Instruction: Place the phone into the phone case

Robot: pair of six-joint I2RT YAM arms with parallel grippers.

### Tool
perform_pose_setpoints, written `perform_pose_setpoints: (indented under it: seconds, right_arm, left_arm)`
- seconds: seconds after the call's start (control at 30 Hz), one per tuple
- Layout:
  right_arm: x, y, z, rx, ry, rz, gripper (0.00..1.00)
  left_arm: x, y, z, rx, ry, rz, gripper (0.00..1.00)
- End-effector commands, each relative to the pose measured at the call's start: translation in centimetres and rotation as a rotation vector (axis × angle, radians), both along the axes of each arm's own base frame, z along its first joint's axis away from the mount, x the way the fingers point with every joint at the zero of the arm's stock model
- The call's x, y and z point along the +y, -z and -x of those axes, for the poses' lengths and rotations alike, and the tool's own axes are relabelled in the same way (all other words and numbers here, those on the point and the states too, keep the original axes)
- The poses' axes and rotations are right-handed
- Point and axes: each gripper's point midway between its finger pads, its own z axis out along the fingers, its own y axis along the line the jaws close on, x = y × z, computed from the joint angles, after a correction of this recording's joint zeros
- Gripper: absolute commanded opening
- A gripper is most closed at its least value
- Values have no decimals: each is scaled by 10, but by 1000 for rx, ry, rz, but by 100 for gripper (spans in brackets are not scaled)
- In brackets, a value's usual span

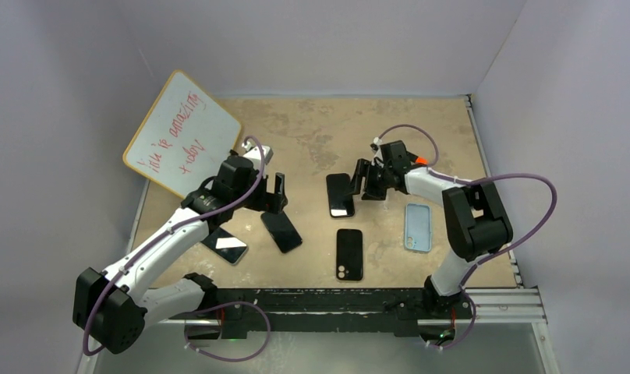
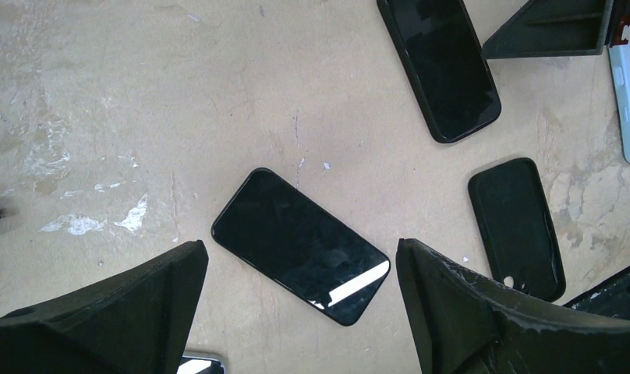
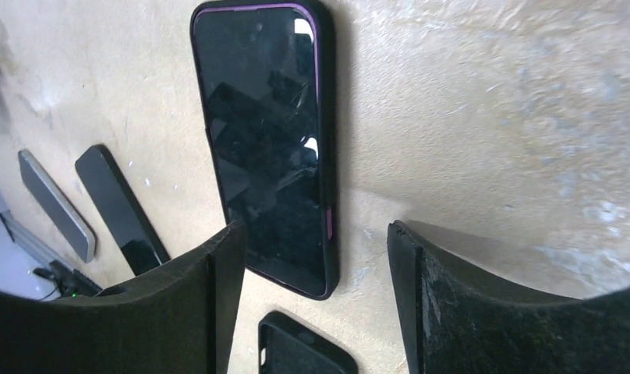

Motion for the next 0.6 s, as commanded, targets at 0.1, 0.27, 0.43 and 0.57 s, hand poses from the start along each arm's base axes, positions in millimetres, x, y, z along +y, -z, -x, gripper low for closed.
perform_pose_setpoints:
  seconds: [0.1, 0.27, 0.43, 0.57]
  right_arm:
    - [-1, -30, -36, -128, 47, 9, 28]
    - [21, -44, -43, -149, 54, -116, 9]
    - [26, -22, -40, -106, 47, -125, 6]
    - [22, 11, -31, -40, 62, -100, 2]
  left_arm:
    - [1, -24, -4, -68, 5, 19, 96]
    - [4, -29, -5, -96, -15, 30, 99]
    - [23, -28, -13, -87, -130, -42, 100]
    - [26, -28, -9, -92, -138, -35, 100]
